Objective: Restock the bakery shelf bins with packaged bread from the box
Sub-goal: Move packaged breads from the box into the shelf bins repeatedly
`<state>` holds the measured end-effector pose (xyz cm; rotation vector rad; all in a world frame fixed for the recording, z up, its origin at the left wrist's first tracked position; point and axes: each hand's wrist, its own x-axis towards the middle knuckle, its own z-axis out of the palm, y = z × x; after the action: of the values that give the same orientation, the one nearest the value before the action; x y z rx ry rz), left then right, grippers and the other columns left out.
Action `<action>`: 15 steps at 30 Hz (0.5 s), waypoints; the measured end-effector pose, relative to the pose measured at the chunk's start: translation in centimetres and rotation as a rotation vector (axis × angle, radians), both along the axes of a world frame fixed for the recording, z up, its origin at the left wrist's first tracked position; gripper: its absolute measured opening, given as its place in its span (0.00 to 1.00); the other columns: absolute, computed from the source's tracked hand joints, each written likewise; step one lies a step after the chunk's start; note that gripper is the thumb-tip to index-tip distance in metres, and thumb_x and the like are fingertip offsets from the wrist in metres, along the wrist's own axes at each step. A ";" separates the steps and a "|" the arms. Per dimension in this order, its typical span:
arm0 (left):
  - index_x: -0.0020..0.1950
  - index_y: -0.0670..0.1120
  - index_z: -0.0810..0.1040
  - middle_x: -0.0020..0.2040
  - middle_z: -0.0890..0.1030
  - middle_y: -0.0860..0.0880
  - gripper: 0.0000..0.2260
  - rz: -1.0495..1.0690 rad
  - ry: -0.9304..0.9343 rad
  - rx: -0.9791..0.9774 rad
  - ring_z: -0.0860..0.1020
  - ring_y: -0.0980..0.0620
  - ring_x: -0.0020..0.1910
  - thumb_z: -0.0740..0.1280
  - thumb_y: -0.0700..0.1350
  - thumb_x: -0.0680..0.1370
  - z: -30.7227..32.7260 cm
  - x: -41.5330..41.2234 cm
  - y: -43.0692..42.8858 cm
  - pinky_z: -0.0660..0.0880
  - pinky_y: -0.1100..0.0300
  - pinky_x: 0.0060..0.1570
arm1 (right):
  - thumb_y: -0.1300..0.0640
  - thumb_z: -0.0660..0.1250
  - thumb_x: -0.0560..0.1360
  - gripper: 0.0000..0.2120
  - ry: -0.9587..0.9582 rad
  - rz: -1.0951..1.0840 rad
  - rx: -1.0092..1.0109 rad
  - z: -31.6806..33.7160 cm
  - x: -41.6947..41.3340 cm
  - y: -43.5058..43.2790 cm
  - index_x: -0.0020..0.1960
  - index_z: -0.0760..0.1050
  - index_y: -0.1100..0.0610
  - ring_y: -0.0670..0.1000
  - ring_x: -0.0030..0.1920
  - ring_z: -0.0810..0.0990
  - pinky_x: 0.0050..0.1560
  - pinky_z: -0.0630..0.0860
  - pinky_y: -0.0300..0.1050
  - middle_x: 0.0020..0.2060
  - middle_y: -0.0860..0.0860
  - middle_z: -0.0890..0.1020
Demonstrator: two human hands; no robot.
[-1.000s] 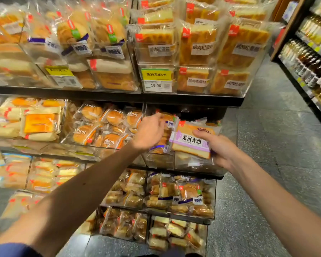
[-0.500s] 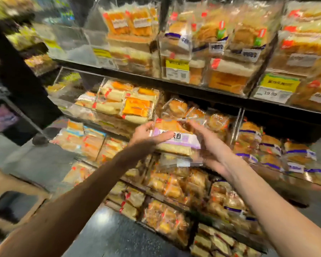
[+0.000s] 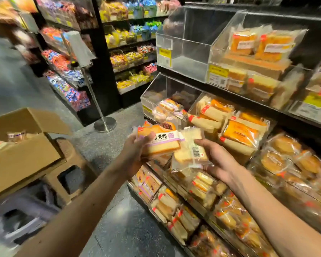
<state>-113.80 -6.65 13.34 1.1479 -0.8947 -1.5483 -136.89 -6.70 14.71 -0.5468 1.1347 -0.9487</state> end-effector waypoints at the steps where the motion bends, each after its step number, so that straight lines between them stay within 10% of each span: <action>1: 0.63 0.43 0.74 0.51 0.84 0.42 0.17 0.004 0.036 0.020 0.84 0.48 0.43 0.71 0.45 0.76 -0.2 1.2 -0.4 0.82 0.56 0.37 | 0.59 0.64 0.80 0.12 -0.019 0.016 0.009 0.2 1.2 -1.0 0.61 0.77 0.62 0.55 0.41 0.85 0.47 0.82 0.53 0.46 0.58 0.86; 11: 0.67 0.44 0.72 0.50 0.85 0.44 0.21 -0.052 -0.013 0.093 0.84 0.48 0.41 0.70 0.43 0.75 -2.2 8.4 -10.9 0.81 0.57 0.35 | 0.61 0.68 0.76 0.07 -0.052 0.033 -0.100 -2.1 9.6 -12.2 0.53 0.79 0.62 0.51 0.31 0.84 0.27 0.79 0.43 0.37 0.57 0.86; 15: 0.65 0.45 0.72 0.52 0.85 0.44 0.23 -0.150 -0.089 0.093 0.84 0.48 0.43 0.73 0.43 0.72 -1.9 8.9 -17.5 0.82 0.54 0.37 | 0.63 0.68 0.76 0.11 -0.005 -0.031 -0.139 -2.3 10.5 -17.4 0.58 0.79 0.63 0.54 0.37 0.85 0.36 0.83 0.47 0.45 0.60 0.86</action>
<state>-104.94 -24.15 11.42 1.2471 -0.9960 -1.6859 -126.41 -24.06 12.40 -0.6401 1.0808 -1.0601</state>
